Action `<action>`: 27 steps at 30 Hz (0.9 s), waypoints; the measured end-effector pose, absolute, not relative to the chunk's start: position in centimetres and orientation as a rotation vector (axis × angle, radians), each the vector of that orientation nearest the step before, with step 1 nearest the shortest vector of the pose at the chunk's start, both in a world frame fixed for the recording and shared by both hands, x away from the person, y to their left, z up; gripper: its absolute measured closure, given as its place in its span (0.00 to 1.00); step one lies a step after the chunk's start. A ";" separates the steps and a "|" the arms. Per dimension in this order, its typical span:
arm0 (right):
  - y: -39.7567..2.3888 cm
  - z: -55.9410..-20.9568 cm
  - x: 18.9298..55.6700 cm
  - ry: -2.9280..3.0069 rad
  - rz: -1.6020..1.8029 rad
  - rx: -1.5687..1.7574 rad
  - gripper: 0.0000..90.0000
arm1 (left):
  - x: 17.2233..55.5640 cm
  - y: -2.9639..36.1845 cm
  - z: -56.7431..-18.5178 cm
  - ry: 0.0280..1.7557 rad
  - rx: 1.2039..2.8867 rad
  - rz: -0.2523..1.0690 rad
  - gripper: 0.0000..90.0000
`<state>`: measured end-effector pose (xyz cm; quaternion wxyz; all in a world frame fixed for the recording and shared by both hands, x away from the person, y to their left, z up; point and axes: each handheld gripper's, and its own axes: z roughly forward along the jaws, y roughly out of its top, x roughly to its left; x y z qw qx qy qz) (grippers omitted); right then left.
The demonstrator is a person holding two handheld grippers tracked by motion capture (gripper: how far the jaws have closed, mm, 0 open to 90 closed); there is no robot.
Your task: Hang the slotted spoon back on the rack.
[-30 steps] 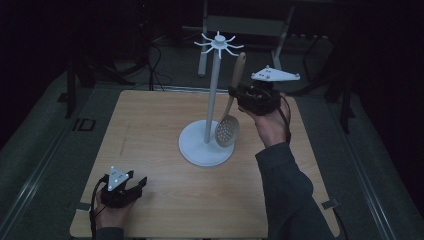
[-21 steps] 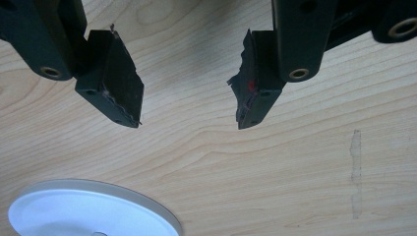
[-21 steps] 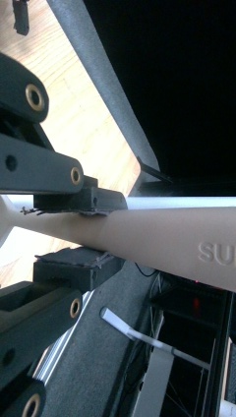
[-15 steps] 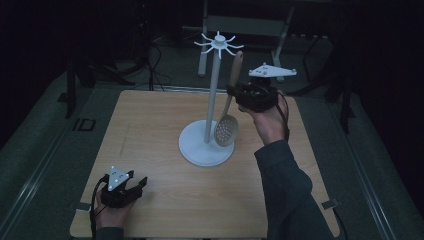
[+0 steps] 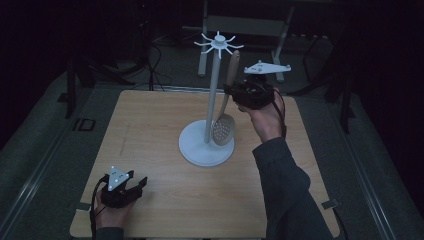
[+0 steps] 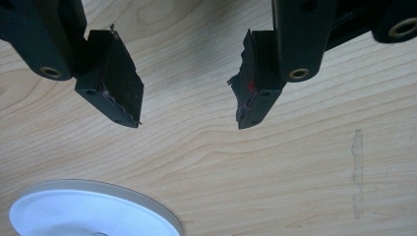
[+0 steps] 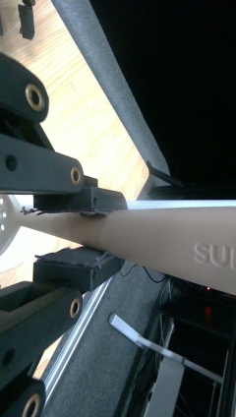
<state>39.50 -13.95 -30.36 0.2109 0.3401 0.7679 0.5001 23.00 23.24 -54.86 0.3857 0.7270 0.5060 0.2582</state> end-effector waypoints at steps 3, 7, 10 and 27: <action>-13.9 -30.5 39.7 2.134 1.387 0.952 0.82 | 23.0 23.3 -54.9 1.290 1.850 0.656 0.49; -13.6 -30.5 39.9 2.139 1.377 0.959 0.82 | 23.0 23.3 -54.8 1.289 1.851 0.657 0.49; -13.4 -30.5 40.0 2.140 1.372 0.964 0.82 | 23.0 23.3 -54.8 1.288 1.851 0.657 0.49; -12.8 -30.7 40.4 2.136 1.391 0.984 0.76 | 23.0 23.4 -54.8 1.288 1.847 0.660 0.49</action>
